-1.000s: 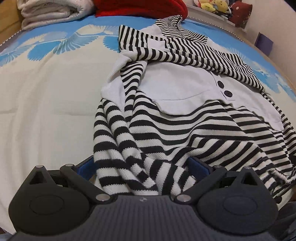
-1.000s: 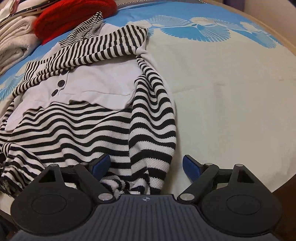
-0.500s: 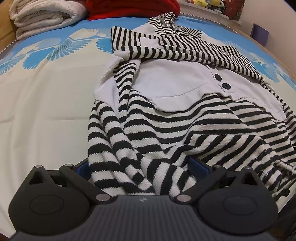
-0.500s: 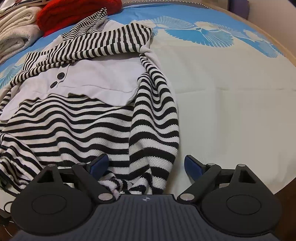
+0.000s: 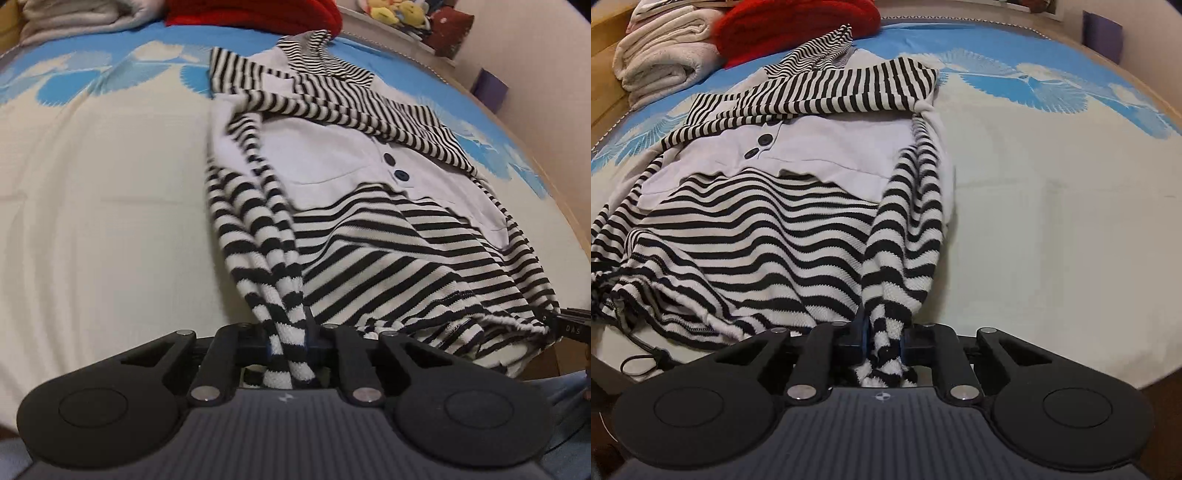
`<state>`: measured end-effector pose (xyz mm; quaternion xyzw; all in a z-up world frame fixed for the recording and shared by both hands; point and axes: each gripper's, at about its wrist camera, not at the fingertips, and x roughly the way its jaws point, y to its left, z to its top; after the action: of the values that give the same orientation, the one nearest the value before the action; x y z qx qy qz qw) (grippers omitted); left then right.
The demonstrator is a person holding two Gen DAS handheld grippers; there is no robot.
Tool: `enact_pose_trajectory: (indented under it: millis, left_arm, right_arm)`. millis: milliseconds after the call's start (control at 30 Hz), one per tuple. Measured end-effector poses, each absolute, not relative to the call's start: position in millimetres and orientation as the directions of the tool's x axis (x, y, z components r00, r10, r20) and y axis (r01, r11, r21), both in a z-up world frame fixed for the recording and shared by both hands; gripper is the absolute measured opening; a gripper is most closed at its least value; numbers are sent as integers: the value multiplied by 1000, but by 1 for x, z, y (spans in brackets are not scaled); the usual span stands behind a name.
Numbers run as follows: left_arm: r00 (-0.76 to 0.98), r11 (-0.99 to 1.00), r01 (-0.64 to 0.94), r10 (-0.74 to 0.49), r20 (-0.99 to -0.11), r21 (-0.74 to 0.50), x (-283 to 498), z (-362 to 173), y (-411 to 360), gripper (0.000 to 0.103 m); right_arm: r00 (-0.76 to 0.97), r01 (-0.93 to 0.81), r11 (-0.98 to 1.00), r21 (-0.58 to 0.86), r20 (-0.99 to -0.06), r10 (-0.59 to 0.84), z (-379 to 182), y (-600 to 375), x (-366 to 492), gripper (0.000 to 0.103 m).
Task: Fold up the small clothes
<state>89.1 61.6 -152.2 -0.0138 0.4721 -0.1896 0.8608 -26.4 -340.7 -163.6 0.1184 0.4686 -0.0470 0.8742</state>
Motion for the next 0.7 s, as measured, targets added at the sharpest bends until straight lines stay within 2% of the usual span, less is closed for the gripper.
enact_pose_trajectory:
  millis: [133,300,367,400,433,467,500,533,567,700]
  left_arm:
    - [469,931,308,-329,-820,-197,71,-146,77,13]
    - [430,915,365,-332,-840,-174,30,-142,88,14]
    - [418,912,370,-336,-844,-180,20,-145,91,19]
    - [426,916,362,-328,-843,-173,18,-145,93,32]
    - [444,925,345,-311,-840,-160,17,-141,95,50]
    - [468,932,330,-299,-832,-150,17,-135,98,59]
    - [493,939,312,-289,-820,-143,18,-126,102,79]
    - [524,946,291,-282,-804,-143,20,-114,107,85]
    - [558,948,280,-287,-779,-149,22,-99,112,85]
    - [666,944,275,-323,-673,-181,48,-13,122,86]
  right_arm:
    - [526,213,961,173,-850,36,-155,-340,-37,11]
    - [467,236,932,273,-874,138,-140,-355,-67,10]
    - [456,214,938,271,-878,149,-137,-353,-82,11]
    - [446,214,939,268,-882,150,-138,-352,-89,13]
    - [440,215,940,264,-886,148,-139,-352,-92,15]
    - [438,224,940,257,-888,139,-139,-353,-94,27]
    - [443,232,938,256,-887,132,-137,-354,-95,44]
    - [446,239,938,250,-887,122,-130,-356,-94,51]
    - [459,239,940,244,-882,112,-120,-360,-93,57]
    - [573,215,938,271,-813,104,-47,-386,-82,57]
